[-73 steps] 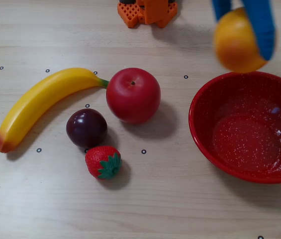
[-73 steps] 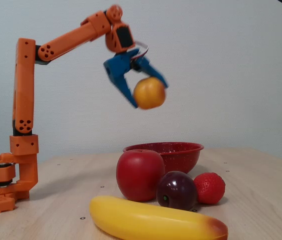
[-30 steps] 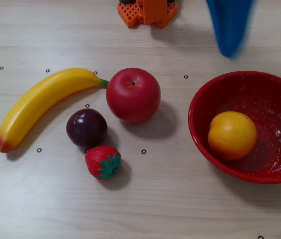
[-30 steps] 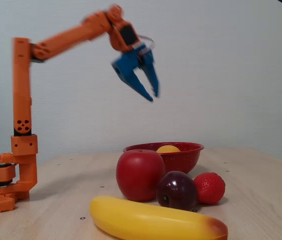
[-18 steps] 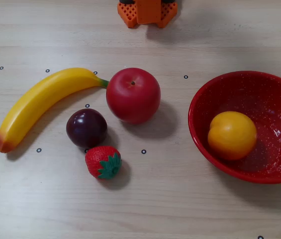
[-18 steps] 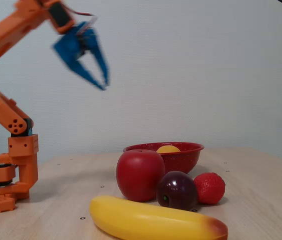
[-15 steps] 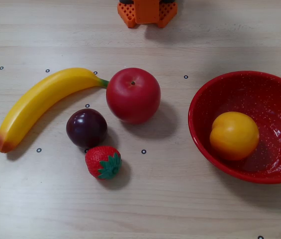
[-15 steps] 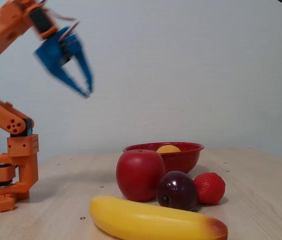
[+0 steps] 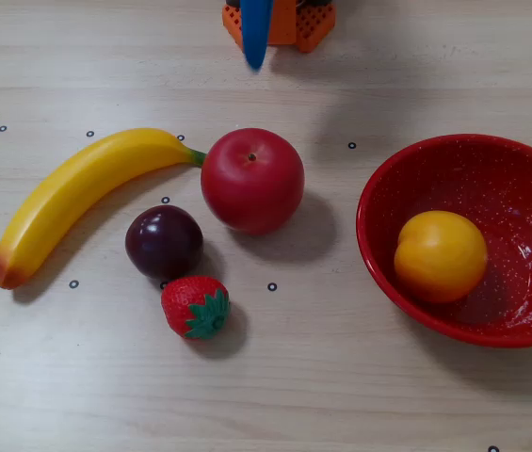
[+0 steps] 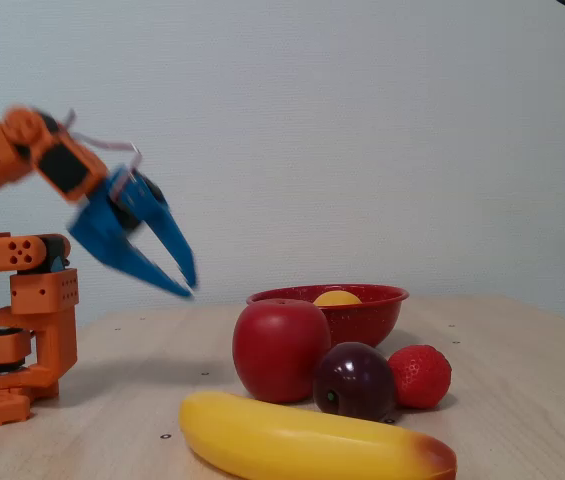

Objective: Put the peach in the red bowl.

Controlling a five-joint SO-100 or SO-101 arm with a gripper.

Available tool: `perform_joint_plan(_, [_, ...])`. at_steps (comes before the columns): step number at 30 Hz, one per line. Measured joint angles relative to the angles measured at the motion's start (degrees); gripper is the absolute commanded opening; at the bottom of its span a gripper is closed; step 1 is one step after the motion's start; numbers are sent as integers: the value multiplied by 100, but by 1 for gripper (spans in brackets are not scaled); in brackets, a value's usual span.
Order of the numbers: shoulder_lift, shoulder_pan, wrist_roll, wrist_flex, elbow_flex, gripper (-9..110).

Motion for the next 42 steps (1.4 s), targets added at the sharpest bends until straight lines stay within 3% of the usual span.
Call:
perform_joint_plan(7, [1055, -70, 9, -1336, 2083, 0])
perform_joint_plan(17, [1134, -9, -958, -1336, 2083, 0])
perform_joint_plan(42, [1134, -9, -967, -1336, 2083, 0])
